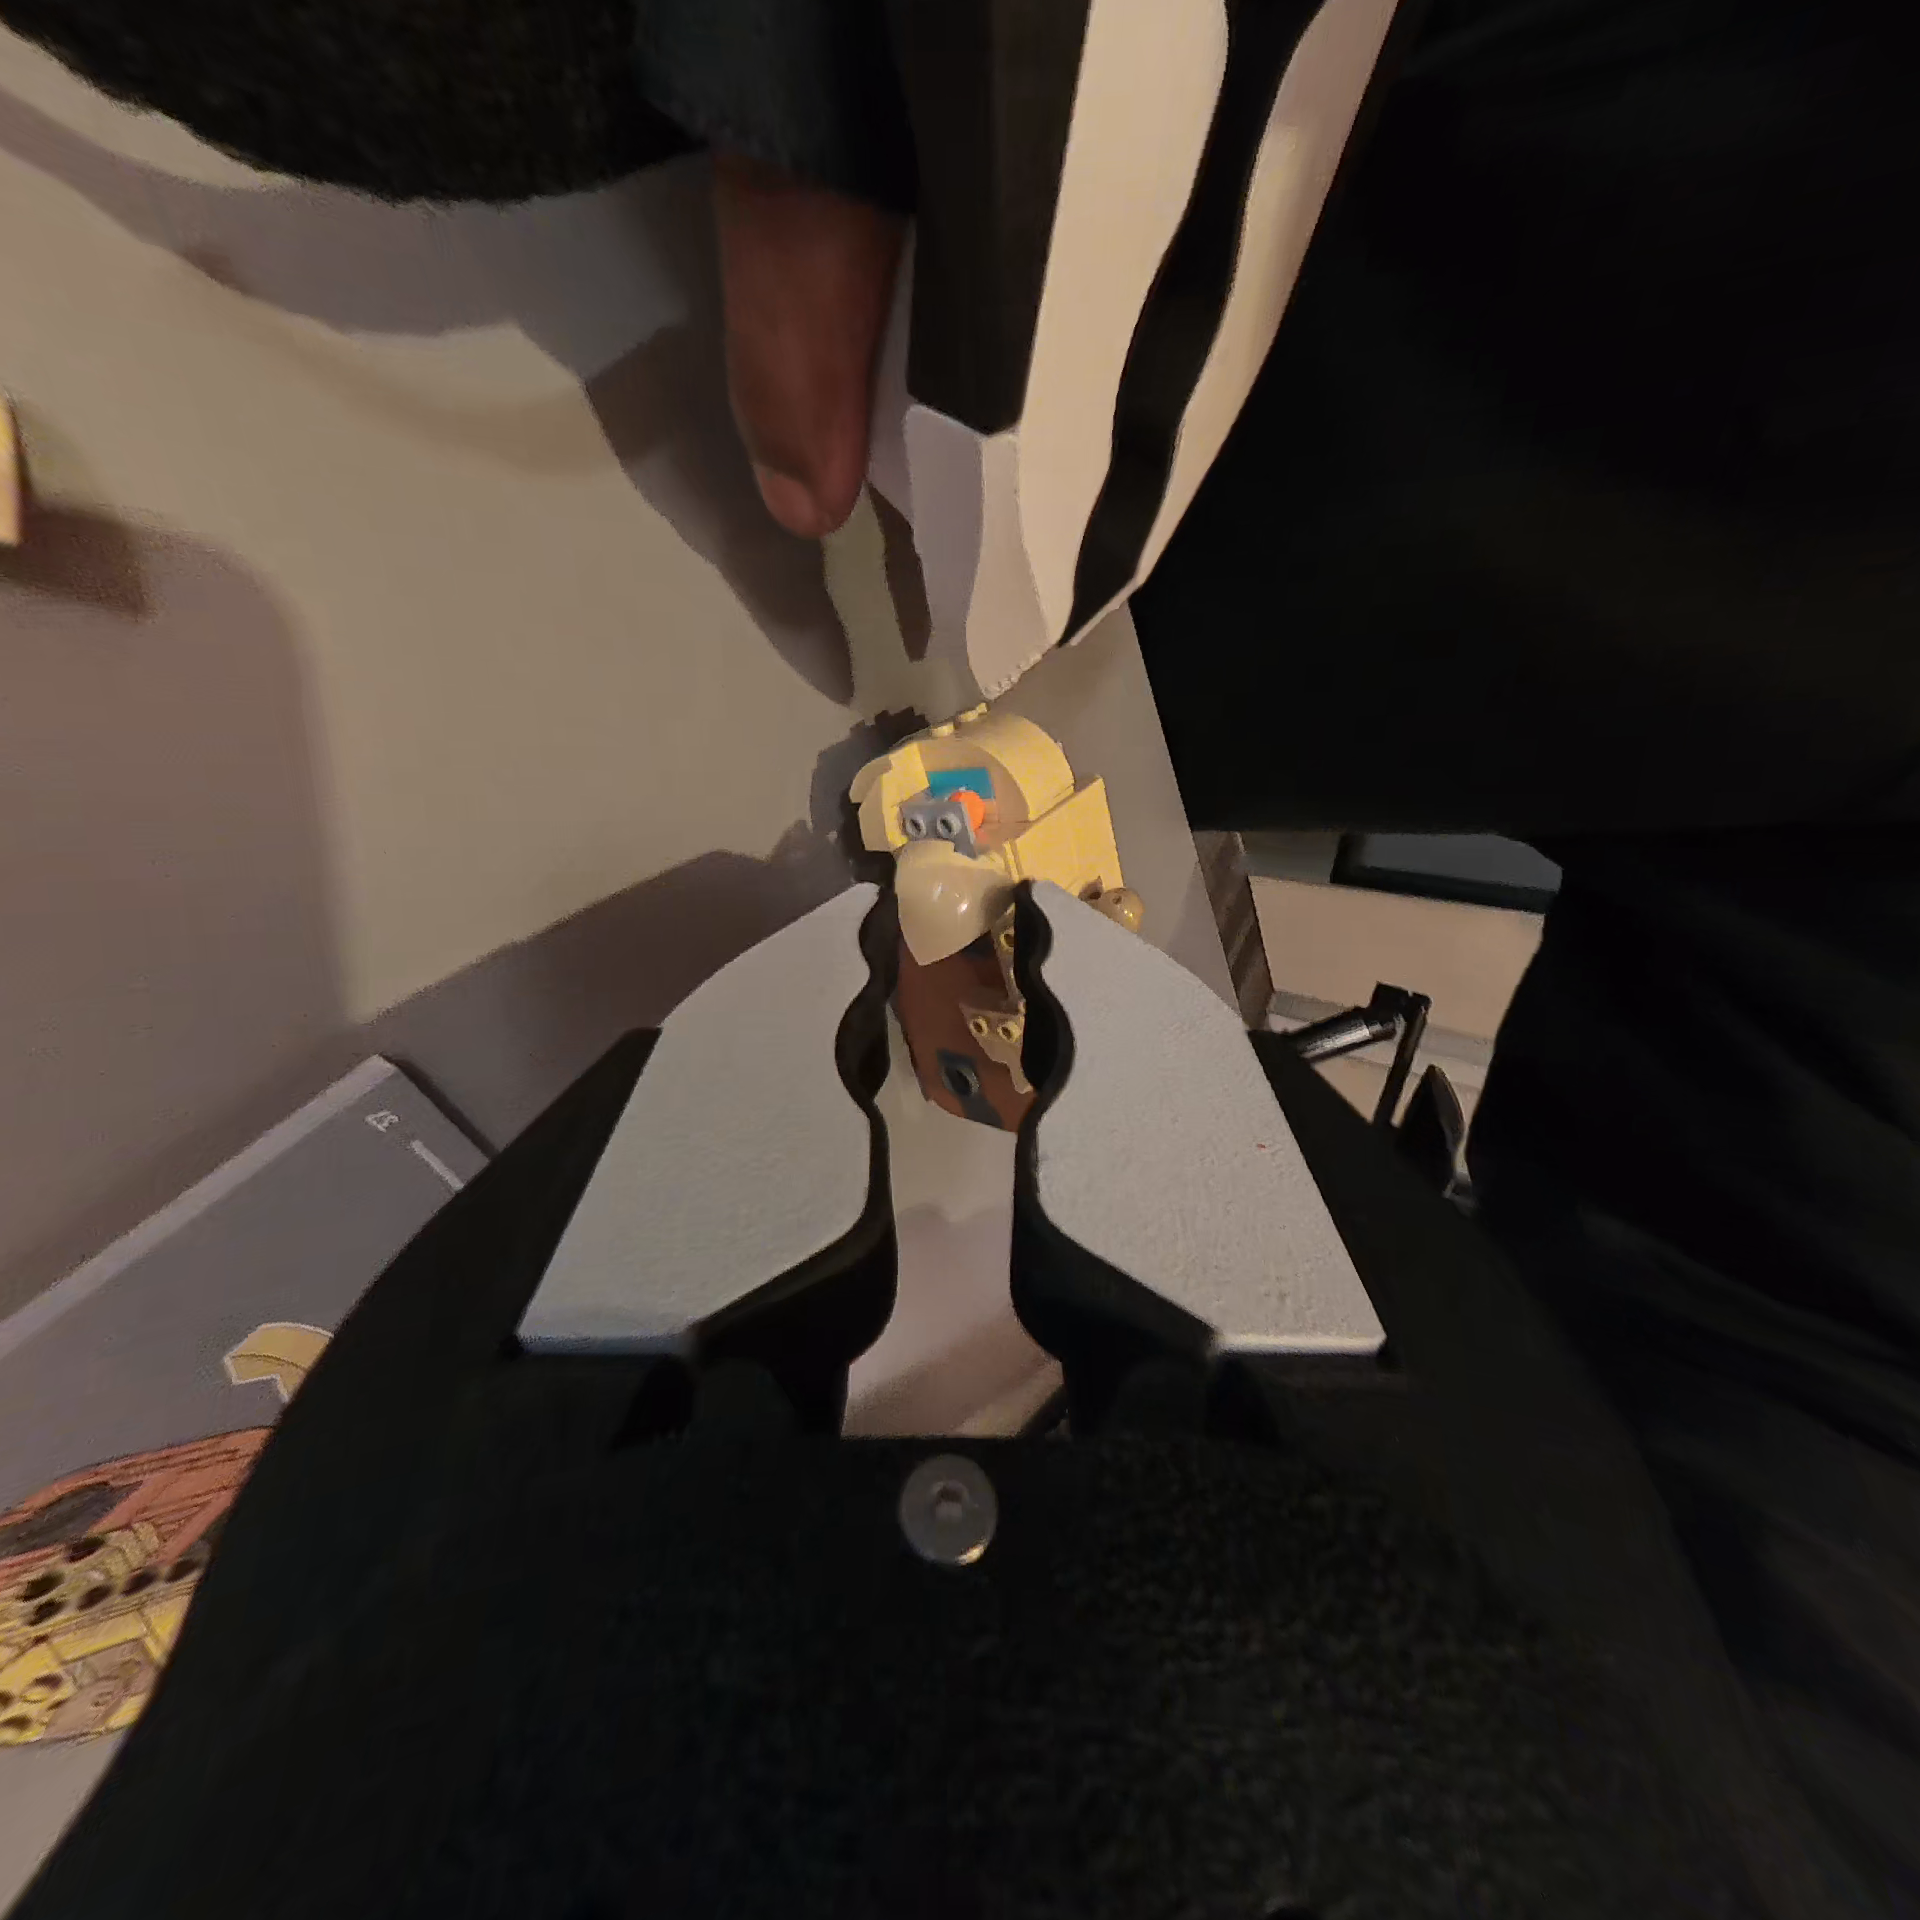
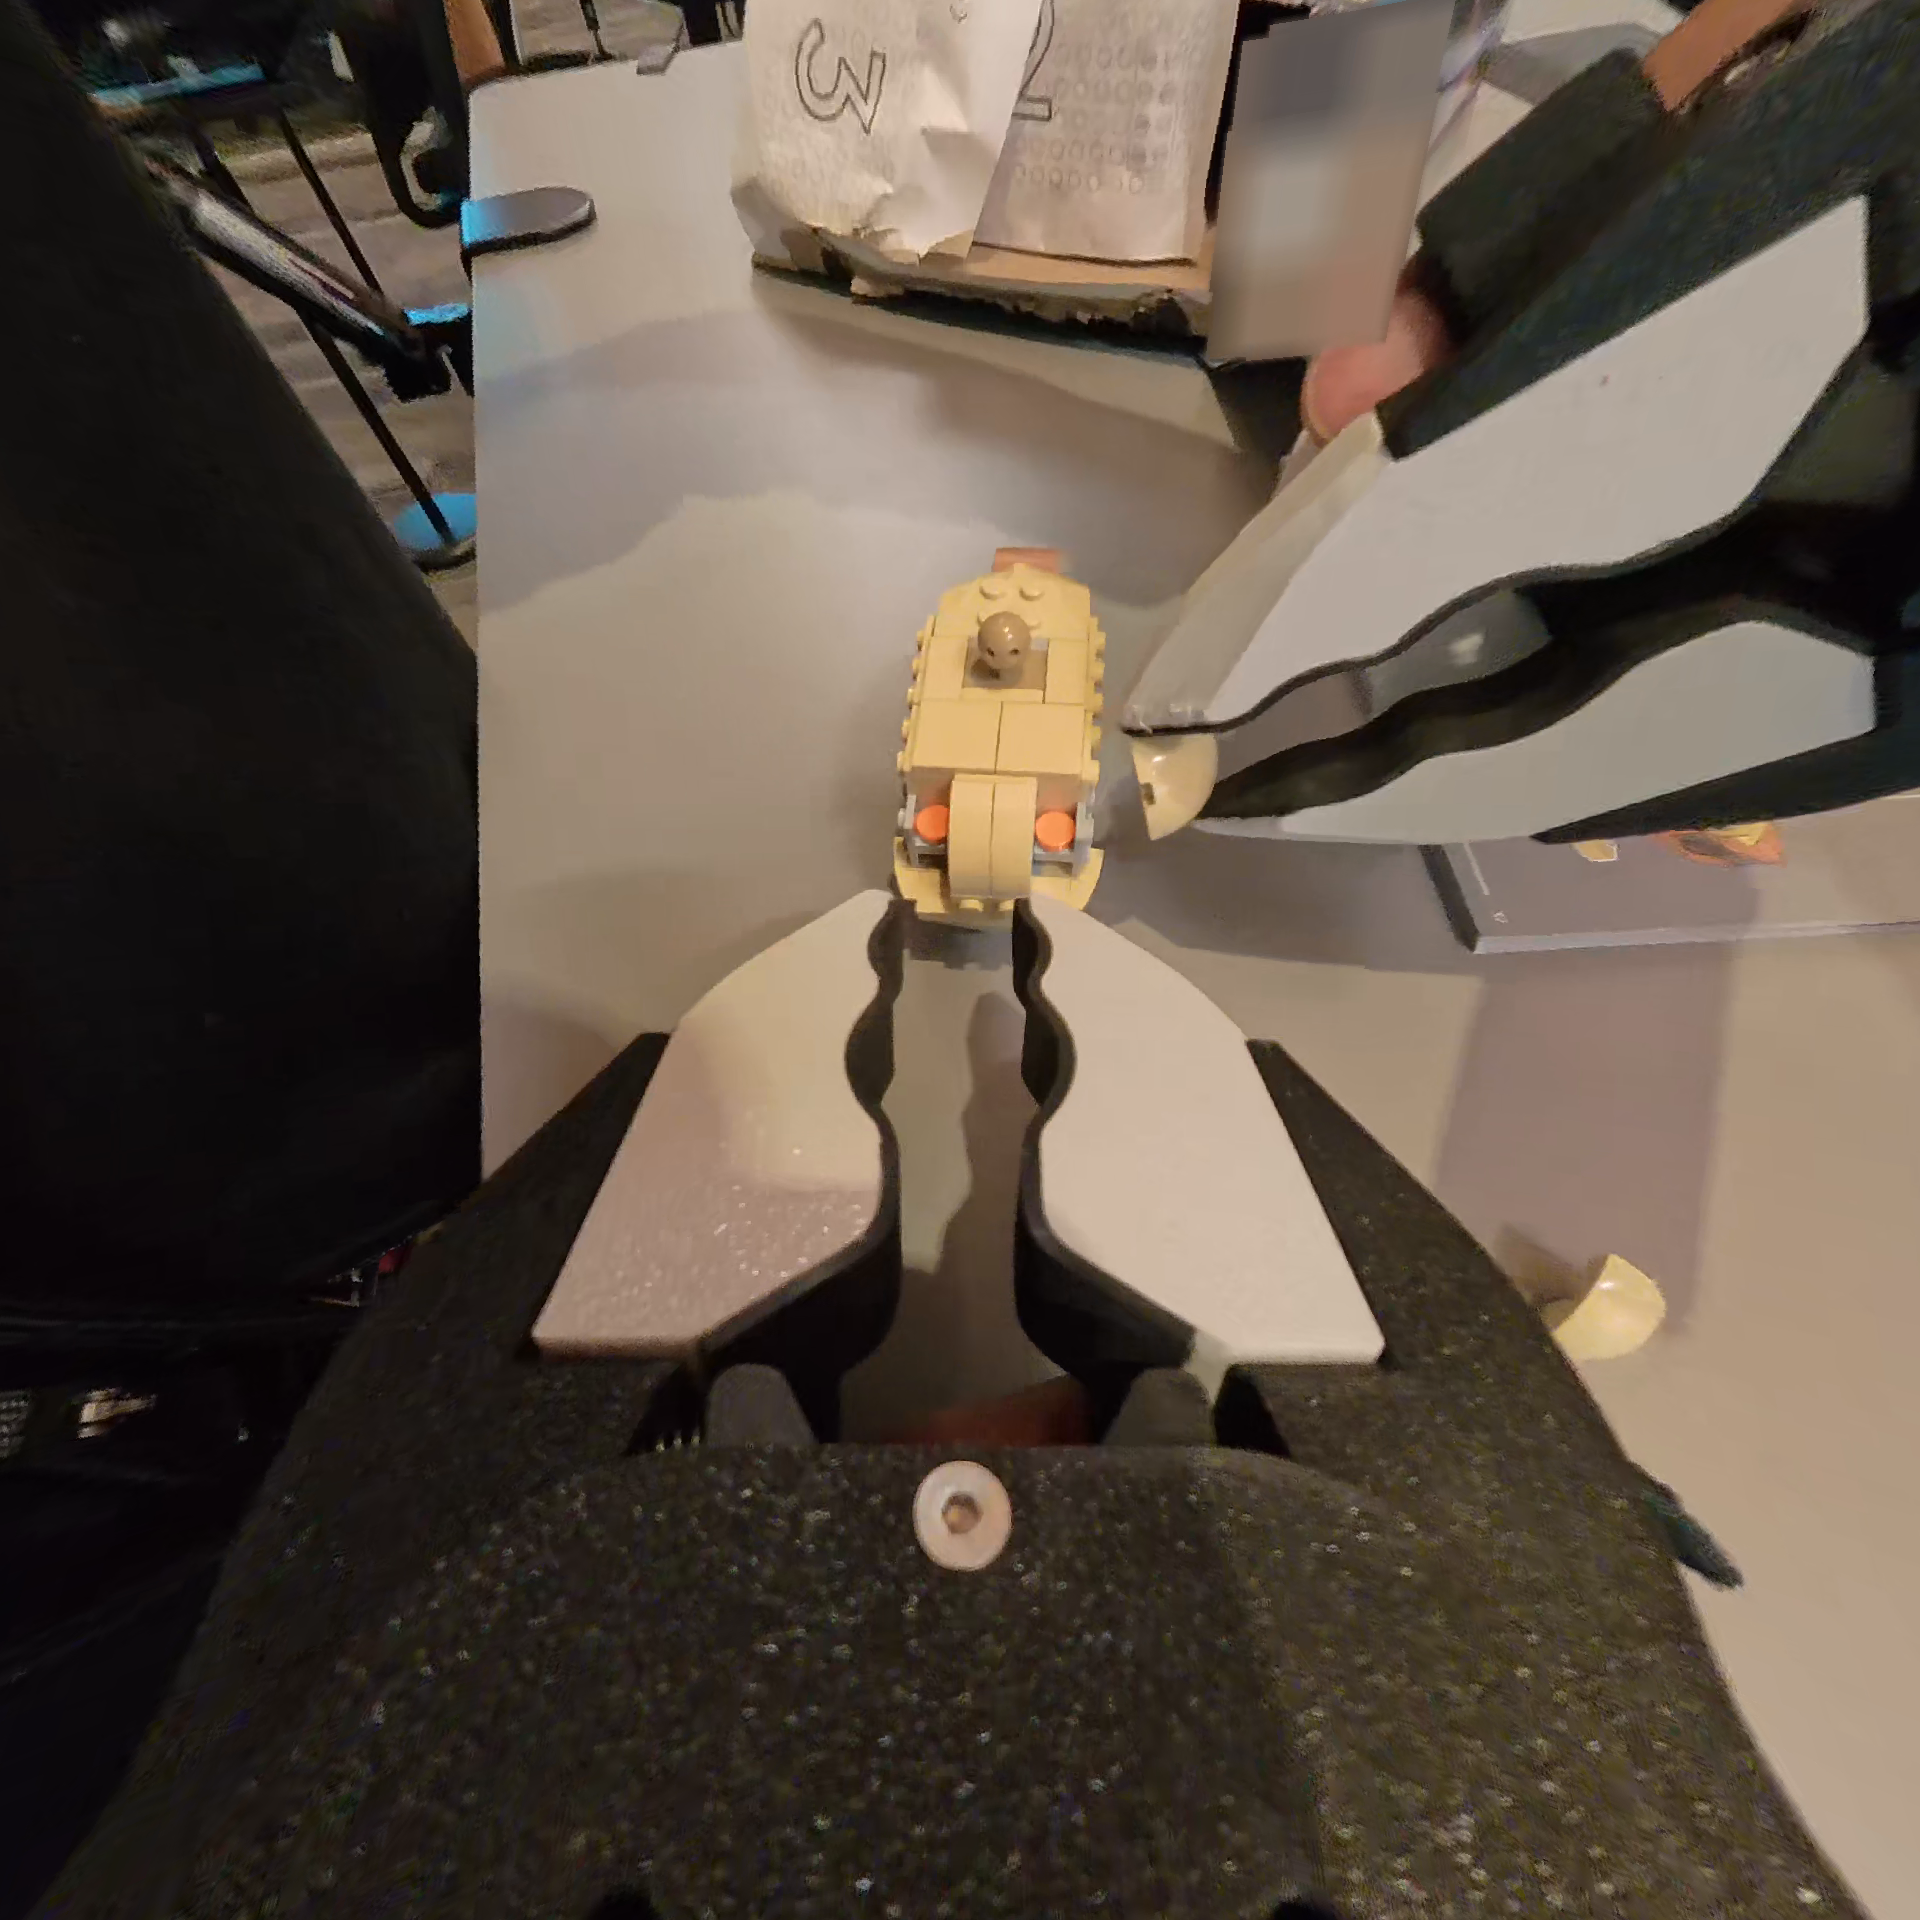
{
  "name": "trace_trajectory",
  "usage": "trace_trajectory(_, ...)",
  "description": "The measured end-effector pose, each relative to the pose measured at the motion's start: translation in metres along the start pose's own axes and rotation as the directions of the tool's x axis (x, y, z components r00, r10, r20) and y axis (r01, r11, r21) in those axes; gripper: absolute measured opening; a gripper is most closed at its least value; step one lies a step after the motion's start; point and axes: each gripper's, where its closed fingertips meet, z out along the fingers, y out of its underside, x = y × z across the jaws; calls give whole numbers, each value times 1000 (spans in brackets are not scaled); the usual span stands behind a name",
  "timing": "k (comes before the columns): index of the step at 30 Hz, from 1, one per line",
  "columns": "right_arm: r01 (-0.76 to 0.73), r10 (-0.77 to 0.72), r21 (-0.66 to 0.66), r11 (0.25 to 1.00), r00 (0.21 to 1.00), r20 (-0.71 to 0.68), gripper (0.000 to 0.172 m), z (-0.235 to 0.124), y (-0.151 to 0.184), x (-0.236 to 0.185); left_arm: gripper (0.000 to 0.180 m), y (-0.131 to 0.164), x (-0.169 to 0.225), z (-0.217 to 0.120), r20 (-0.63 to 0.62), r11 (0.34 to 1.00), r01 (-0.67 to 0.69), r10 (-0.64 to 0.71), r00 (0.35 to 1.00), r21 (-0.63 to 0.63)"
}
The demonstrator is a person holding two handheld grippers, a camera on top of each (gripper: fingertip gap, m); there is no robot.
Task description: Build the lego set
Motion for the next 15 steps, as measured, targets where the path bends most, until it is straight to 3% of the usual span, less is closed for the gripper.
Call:
trace_trajectory(5, -113, 108, 61, 992, 991, 72, 18, -8, -6, -5, 21, -2, -2, 0, -62, 998, -11, 7, 998, -68)
trace_trajectory(15, -92, 91, 30, 995, 995, 43, 18, -5, -2, -5, 21, -3, -5, 9, -146, 987, -30, 7, 989, -156)
